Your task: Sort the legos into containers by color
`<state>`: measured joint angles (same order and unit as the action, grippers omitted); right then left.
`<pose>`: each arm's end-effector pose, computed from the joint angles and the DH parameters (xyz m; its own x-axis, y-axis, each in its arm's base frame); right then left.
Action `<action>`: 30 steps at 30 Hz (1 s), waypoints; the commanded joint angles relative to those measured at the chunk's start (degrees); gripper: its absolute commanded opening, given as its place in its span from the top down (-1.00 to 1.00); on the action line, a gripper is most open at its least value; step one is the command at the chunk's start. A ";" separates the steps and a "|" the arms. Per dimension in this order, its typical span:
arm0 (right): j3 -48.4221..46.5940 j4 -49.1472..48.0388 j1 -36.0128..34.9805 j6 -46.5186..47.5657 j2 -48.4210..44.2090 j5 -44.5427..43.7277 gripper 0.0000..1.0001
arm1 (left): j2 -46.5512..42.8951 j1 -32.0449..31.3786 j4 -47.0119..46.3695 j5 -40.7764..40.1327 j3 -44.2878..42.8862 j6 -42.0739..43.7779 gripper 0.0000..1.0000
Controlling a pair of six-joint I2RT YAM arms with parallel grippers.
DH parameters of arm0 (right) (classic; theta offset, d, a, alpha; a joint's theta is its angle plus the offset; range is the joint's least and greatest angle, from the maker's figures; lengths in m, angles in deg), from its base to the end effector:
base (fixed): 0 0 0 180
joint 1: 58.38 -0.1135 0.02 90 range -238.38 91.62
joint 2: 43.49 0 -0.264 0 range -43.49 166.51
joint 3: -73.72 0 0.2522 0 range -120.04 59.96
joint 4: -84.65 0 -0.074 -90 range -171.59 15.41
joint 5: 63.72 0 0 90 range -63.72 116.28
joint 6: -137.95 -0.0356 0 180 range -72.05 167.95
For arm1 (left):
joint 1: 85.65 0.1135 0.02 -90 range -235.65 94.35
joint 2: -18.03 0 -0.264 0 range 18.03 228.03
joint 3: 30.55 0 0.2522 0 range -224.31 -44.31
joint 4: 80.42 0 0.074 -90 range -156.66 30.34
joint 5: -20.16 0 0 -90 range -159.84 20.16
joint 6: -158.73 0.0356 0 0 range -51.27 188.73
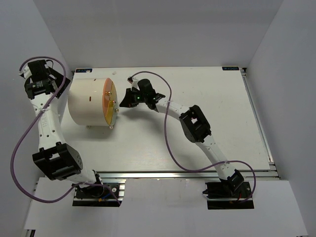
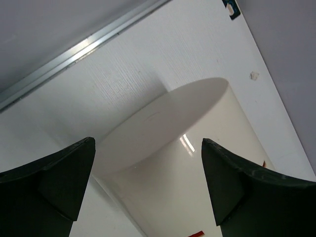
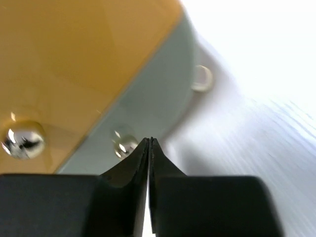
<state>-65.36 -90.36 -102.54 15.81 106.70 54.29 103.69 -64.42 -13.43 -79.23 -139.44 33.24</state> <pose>0.4172 0.4285 0.1669 -0.6679 0.0061 -0.7443 -0.6891 0.3729 0.6214 0.2874 0.1179 0.4007 -0.2537 -0.7131 -0.6536 -0.7546 0.5686 -0.3274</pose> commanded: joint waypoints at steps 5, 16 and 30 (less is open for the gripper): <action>12.87 2.97 6.36 17.25 -15.35 3.70 -0.03 | -5.85 0.56 -3.64 2.95 -0.85 -1.17 -0.96; 29.51 25.35 12.87 42.41 -44.09 0.22 -0.79 | -22.99 -0.84 -33.80 53.23 17.08 -4.06 -0.96; 49.11 30.92 17.18 41.90 -71.70 -10.86 -0.79 | -35.04 -4.35 -39.34 61.68 28.68 -10.48 -0.96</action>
<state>-18.06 -57.36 -85.45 59.37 39.47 45.83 69.82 -67.58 -49.21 -20.44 -112.42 24.78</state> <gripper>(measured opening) 0.894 0.981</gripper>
